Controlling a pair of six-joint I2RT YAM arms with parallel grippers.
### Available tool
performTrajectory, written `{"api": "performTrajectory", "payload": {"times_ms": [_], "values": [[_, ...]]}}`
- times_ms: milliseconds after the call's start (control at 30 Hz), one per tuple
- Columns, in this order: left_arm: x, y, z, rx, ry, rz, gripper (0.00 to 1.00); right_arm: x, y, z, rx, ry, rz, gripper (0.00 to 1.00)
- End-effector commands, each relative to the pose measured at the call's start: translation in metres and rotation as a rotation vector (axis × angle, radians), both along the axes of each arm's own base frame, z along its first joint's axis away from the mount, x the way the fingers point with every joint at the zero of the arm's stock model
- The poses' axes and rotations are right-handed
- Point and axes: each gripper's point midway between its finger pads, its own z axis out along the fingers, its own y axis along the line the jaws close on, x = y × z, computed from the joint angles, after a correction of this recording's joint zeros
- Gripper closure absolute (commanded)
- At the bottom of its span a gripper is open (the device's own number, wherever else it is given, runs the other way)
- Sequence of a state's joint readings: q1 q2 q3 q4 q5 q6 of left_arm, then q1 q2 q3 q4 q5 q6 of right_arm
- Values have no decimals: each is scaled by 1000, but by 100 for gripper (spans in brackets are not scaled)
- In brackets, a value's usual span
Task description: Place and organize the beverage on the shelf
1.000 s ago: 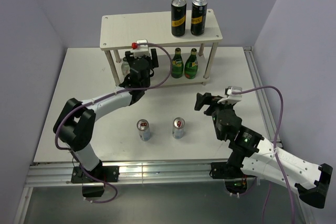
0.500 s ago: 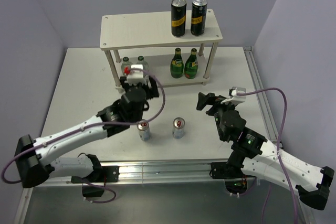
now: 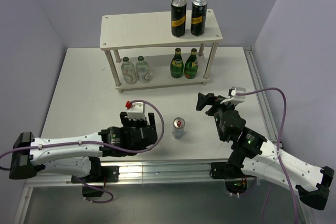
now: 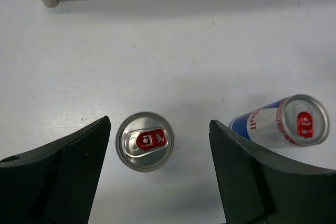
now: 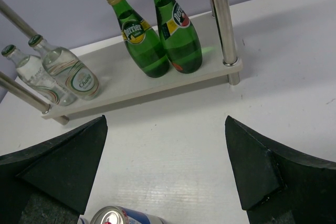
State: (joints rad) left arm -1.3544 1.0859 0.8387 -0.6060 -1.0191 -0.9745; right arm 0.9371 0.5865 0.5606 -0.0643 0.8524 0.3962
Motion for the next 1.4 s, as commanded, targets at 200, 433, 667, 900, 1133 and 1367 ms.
{"api": "performTrajectory", "payload": {"times_ms": [200, 433, 667, 900, 1133, 1367], "values": [[-8, -19, -50, -71, 34, 0, 17, 0, -4, 2, 14, -6, -19, 0], [-2, -21, -84, -34, -13, 22, 16, 0, -4, 1, 17, -7, -13, 0], [8, -5, -104, -1, -73, 143, 16, -1, -4, 1, 19, -8, -10, 0], [13, 0, -107, 9, -116, 191, 23, 0, -1, 1, 16, -5, -6, 0], [18, -11, -109, 21, -110, 159, 68, 1, -1, 0, 13, -5, -4, 1], [22, -34, -65, 64, -118, 122, 100, 0, -3, 2, 18, -12, -10, 4]]}}
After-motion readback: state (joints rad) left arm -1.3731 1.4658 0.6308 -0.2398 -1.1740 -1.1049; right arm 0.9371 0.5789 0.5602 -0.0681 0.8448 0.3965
